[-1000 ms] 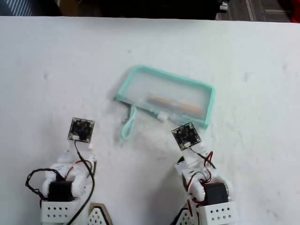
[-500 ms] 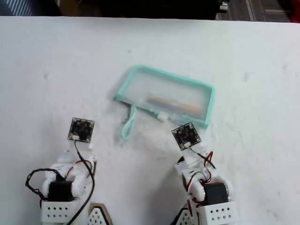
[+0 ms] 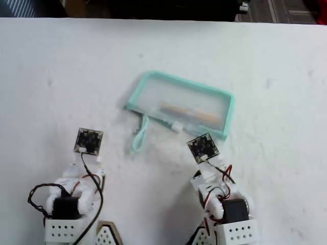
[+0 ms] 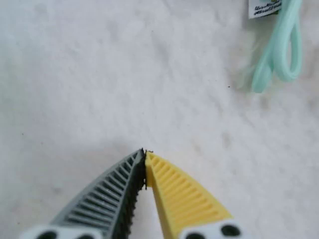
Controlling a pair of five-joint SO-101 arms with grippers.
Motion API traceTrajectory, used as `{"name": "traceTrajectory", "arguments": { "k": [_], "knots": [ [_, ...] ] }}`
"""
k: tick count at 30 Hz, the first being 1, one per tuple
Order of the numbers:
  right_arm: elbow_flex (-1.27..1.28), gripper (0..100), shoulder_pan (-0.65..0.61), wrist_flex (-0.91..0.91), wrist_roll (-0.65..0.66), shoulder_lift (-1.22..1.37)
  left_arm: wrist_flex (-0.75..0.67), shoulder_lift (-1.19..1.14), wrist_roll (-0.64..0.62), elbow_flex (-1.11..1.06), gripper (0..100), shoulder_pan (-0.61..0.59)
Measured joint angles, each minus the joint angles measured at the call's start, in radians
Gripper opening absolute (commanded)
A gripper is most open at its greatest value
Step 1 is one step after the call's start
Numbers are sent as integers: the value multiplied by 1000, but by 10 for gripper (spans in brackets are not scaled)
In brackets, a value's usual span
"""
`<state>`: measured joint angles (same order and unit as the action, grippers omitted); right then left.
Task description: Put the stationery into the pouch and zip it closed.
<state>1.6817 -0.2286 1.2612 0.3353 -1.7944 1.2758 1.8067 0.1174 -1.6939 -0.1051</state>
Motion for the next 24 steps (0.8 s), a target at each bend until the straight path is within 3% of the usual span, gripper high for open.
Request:
{"name": "traceTrajectory", "arguments": {
  "k": [19,24],
  "knots": [
    [0,20,0,0,0,0,-5,0,0,0,27,0],
    [0,21,0,0,0,0,-186,0,0,0,25,0]
  ]
}}
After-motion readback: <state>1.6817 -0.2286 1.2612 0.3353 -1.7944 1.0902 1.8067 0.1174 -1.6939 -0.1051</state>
